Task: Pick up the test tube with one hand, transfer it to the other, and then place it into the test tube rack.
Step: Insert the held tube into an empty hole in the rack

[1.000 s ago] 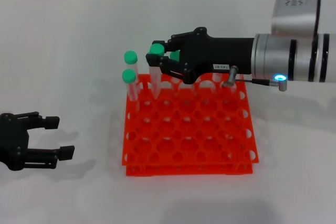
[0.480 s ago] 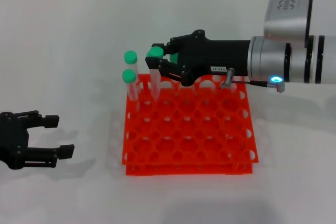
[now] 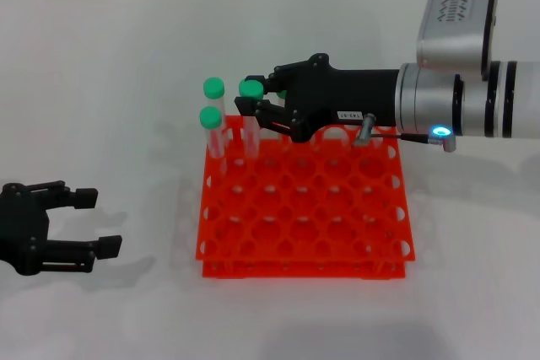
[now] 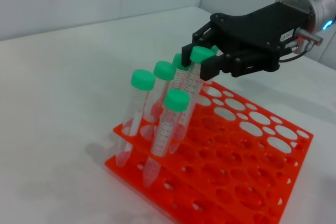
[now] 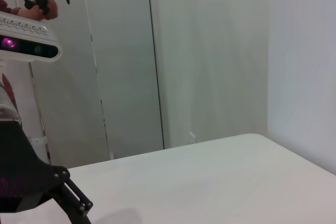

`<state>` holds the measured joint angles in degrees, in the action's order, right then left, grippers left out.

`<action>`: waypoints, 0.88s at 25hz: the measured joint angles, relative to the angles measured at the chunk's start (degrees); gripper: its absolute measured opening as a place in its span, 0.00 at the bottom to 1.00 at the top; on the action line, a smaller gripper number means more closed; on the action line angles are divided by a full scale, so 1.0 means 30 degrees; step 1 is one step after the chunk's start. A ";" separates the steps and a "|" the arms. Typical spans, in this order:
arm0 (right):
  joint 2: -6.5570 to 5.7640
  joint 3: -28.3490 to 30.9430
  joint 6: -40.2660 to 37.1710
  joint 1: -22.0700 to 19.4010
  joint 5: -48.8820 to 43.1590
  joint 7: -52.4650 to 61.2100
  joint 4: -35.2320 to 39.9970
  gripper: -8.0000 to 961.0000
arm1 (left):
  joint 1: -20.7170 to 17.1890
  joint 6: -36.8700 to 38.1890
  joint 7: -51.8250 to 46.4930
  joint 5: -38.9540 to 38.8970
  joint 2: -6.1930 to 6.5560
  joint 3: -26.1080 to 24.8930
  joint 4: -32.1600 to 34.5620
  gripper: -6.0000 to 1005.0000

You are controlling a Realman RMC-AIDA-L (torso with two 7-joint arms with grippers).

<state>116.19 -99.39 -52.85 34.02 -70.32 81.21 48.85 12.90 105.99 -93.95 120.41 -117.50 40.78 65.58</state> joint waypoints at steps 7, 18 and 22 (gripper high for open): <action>0.0000 -0.0217 0.0041 -0.0020 0.0001 0.0006 -0.0001 0.28 | 0.0023 0.0002 0.0147 0.0045 -0.0001 0.0000 -0.0183 0.88; 0.0000 -0.0413 0.0040 0.0009 0.0001 0.0071 0.0004 0.28 | 0.0037 0.0002 0.0146 0.0066 0.0000 0.0001 -0.0195 0.88; 0.0000 -0.0426 0.0038 0.0009 0.0001 0.0112 0.0007 0.28 | 0.0037 0.0002 0.0146 0.0065 -0.0001 0.0001 -0.0189 0.88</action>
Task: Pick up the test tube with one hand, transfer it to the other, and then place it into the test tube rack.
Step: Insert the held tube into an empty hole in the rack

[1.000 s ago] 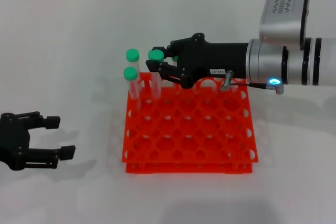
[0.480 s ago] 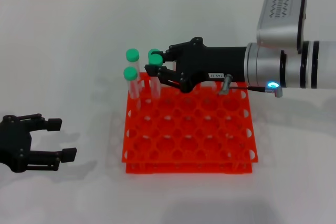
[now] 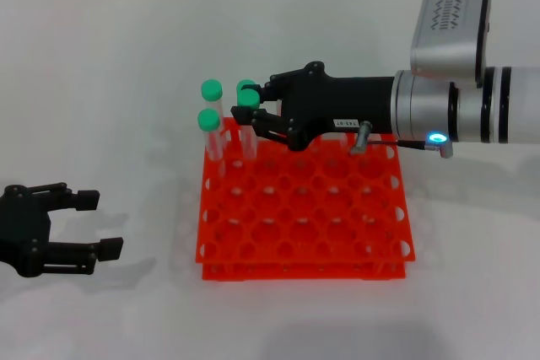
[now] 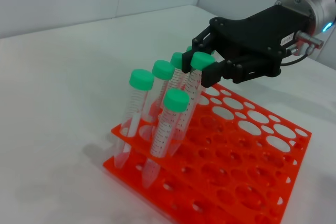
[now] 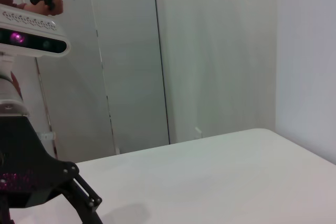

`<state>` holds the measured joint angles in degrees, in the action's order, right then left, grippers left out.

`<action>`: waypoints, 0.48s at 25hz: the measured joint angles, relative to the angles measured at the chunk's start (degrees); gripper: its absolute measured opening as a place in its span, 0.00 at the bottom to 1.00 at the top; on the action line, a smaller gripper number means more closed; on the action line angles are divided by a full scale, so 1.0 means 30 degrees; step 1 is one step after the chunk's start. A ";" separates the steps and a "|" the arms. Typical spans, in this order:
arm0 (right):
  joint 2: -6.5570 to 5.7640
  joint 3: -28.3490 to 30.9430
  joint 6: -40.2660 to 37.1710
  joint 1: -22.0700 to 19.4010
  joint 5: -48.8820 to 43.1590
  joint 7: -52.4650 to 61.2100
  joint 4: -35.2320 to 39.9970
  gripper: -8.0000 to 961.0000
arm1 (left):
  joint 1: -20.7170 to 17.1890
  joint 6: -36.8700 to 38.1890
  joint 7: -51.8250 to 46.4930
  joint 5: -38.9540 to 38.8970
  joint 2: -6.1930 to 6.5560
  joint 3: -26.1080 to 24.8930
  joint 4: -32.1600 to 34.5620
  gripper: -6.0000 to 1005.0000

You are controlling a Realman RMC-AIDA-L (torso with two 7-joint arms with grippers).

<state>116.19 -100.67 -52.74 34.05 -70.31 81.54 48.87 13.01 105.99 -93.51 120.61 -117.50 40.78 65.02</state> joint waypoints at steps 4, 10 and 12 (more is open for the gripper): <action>0.0001 -0.0019 -0.0006 0.0012 -0.0001 0.0006 0.0000 0.28 | -0.0001 0.0001 0.0000 0.0001 0.0001 0.0000 0.0007 0.88; 0.0000 -0.0019 -0.0021 0.0047 0.0000 0.0028 0.0020 0.28 | 0.0000 0.0000 0.0000 -0.0018 0.0001 0.0000 0.0008 0.88; 0.0000 -0.0018 -0.0027 0.0047 -0.0001 0.0032 0.0044 0.28 | 0.0000 0.0000 -0.0001 -0.0020 0.0000 0.0000 0.0008 0.88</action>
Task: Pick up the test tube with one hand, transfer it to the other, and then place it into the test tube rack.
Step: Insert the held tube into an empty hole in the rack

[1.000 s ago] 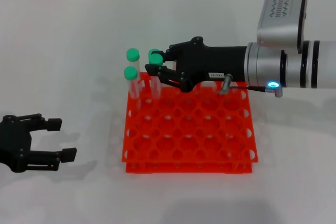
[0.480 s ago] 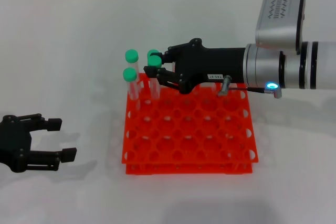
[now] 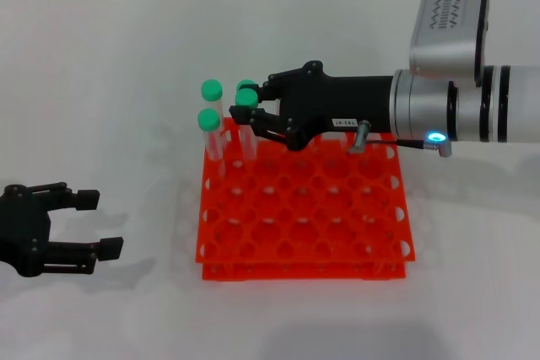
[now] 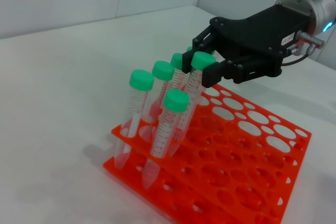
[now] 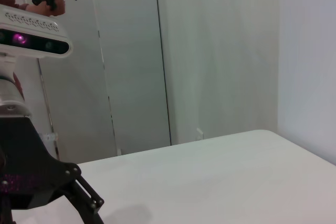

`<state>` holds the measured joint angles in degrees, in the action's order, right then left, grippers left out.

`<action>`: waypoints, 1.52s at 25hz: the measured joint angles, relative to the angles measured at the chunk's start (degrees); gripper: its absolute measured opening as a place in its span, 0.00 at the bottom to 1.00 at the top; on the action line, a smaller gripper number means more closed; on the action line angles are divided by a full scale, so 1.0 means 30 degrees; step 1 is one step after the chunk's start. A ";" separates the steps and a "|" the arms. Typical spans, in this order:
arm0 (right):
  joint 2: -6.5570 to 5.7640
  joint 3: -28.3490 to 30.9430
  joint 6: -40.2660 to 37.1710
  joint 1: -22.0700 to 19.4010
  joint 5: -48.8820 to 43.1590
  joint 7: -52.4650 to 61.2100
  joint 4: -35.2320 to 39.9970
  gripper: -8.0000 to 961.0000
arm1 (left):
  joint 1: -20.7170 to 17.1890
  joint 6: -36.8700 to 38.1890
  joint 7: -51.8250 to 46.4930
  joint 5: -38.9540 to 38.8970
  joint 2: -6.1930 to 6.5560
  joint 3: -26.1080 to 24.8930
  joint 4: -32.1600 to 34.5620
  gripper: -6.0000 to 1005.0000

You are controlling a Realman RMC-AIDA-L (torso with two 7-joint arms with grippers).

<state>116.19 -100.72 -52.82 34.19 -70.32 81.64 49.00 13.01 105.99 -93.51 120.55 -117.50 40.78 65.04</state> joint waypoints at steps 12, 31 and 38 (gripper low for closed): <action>-0.0054 -0.0234 0.0017 0.0166 -0.0011 0.0267 0.0072 0.29 | 0.0105 0.0000 0.0001 -0.0019 0.0001 -0.0001 -0.0029 0.88; -0.0038 -0.0234 0.0171 0.0207 -0.0147 0.0255 -0.0227 0.29 | 0.0157 -0.0031 0.0001 0.0034 0.0001 0.0000 -0.0204 0.88; -0.0030 -0.0242 0.0176 0.0208 -0.0147 0.0240 -0.0267 0.29 | 0.0176 -0.0031 0.0000 0.0042 0.0001 0.0000 -0.0235 0.88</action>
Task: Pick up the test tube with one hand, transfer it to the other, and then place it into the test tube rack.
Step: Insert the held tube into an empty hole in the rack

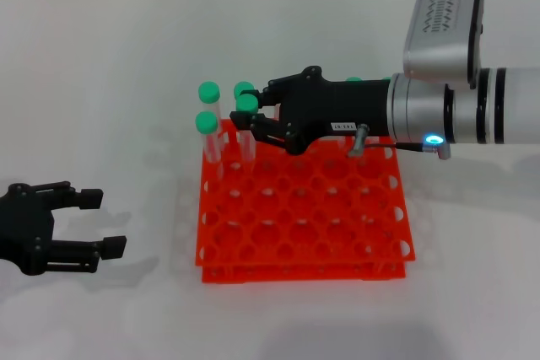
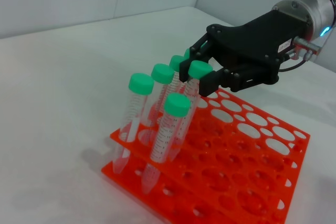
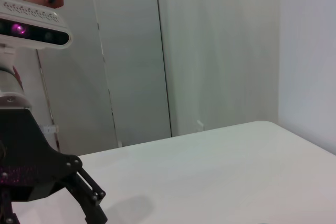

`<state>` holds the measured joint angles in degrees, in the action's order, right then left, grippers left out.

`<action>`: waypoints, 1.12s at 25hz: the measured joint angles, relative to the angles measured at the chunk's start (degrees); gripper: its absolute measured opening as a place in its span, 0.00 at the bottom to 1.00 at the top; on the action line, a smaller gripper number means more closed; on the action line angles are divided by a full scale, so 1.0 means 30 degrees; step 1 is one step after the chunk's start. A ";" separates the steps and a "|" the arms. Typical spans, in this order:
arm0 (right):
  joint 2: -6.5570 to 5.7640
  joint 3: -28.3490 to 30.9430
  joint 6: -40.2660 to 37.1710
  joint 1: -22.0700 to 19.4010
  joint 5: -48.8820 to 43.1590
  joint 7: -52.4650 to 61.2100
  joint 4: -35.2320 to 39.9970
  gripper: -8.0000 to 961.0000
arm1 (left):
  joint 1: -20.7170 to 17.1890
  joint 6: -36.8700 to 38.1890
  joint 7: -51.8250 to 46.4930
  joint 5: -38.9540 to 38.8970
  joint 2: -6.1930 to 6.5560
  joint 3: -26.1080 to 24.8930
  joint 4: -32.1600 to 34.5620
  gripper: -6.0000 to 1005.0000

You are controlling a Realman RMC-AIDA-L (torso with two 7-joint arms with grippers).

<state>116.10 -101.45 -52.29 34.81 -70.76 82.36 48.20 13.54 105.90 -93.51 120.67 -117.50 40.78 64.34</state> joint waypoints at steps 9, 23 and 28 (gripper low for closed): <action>-0.0022 -0.0045 0.0000 -0.0003 0.0000 -0.0003 -0.0014 0.29 | 0.0000 -0.0033 0.0000 0.0000 0.0000 -0.0001 0.0000 0.88; -0.0065 -0.0199 -0.0062 0.0013 0.0001 0.0029 -0.0012 0.29 | 0.0029 -0.0058 0.0001 0.0000 0.0000 0.0000 -0.0007 0.88; -0.0059 -0.0197 -0.0144 0.0021 0.0005 0.0036 -0.0011 0.29 | 0.0030 -0.0057 0.0000 0.0000 0.0000 -0.0001 -0.0029 0.88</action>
<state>115.92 -102.04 -52.72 34.88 -70.74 82.47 48.17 13.62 105.73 -93.51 120.67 -117.50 40.78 64.25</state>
